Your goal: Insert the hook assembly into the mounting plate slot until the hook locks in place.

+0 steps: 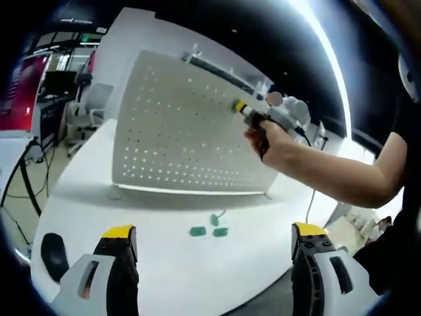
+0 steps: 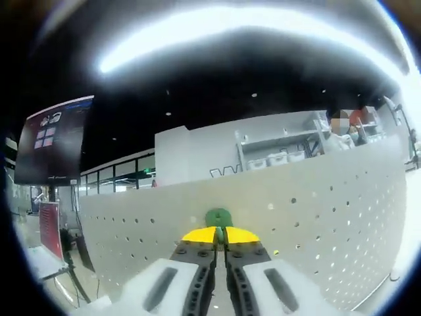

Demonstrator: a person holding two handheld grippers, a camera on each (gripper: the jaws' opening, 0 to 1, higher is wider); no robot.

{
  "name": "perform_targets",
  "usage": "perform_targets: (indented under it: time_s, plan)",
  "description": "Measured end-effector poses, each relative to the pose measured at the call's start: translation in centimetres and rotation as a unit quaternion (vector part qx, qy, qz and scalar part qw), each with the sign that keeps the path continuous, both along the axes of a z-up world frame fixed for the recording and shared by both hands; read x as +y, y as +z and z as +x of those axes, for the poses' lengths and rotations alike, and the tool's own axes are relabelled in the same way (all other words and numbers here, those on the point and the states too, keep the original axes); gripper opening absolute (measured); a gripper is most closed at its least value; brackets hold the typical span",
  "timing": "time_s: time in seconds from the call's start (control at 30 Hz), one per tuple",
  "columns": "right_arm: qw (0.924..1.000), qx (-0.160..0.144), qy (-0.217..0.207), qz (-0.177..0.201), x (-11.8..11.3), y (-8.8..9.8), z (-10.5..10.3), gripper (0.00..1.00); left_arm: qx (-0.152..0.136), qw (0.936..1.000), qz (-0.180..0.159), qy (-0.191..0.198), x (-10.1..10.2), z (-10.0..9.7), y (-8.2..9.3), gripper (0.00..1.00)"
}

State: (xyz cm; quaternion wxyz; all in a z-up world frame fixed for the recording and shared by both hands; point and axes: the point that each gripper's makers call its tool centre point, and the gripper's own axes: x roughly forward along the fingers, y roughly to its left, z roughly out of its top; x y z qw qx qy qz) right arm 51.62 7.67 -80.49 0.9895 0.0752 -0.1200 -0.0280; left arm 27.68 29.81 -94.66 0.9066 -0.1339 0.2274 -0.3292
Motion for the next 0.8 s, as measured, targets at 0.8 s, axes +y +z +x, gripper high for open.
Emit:
perform_targets:
  time_s: [0.8]
  plan:
    - [0.9951,0.001,0.019,-0.097,0.7,3.8,-2.8,0.19,-0.011,0.9992,0.039,0.001,0.3,-1.1,0.3,0.99]
